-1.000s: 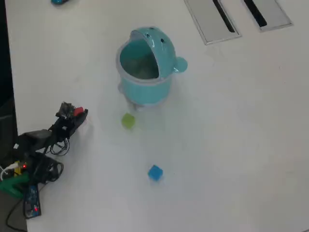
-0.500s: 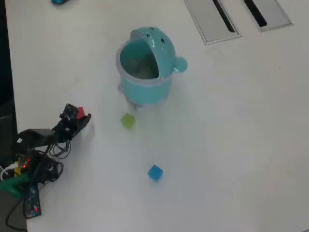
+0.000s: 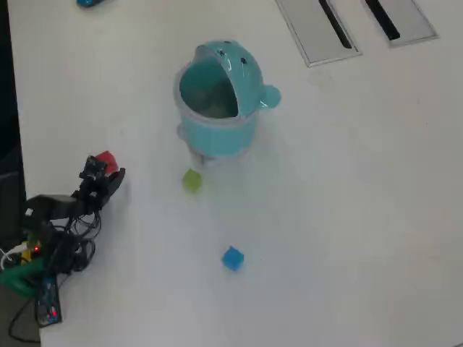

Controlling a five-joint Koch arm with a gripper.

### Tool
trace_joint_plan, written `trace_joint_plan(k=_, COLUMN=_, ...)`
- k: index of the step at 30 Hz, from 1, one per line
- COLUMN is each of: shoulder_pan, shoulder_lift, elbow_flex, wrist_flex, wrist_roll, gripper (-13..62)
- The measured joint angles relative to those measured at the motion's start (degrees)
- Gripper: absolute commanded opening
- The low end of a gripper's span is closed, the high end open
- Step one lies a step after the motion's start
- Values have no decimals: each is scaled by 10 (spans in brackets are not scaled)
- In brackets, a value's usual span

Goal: Grasp RGB lego blocks and put them in the bin one by one.

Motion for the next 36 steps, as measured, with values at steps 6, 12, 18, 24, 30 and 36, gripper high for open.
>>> trace_joint_plan(k=6, shoulder_pan=-21, shoulder_lift=11, elbow_flex=10, wrist_flex=0, wrist_roll=1, gripper=339)
trace_joint_plan(k=12, shoulder_pan=-36, shoulder_lift=27, elbow_flex=-22, wrist_flex=0, wrist_roll=4, gripper=338)
trace_joint_plan(k=18, shoulder_pan=-53, shoulder_lift=9, elbow_flex=-47, wrist_flex=0, wrist_roll=17, gripper=337)
trace_joint_plan(k=24, shoulder_pan=-60, shoulder_lift=-30, elbow_flex=-62, wrist_flex=-5, wrist_roll=17, gripper=337)
trace_joint_plan(k=30, shoulder_pan=-61, shoulder_lift=-53, elbow_flex=-87, wrist_flex=-11, wrist_roll=17, gripper=337)
trace_joint_plan(k=36, shoulder_pan=-61, shoulder_lift=-75, elbow_flex=-103, wrist_flex=-17, wrist_roll=17, gripper=337)
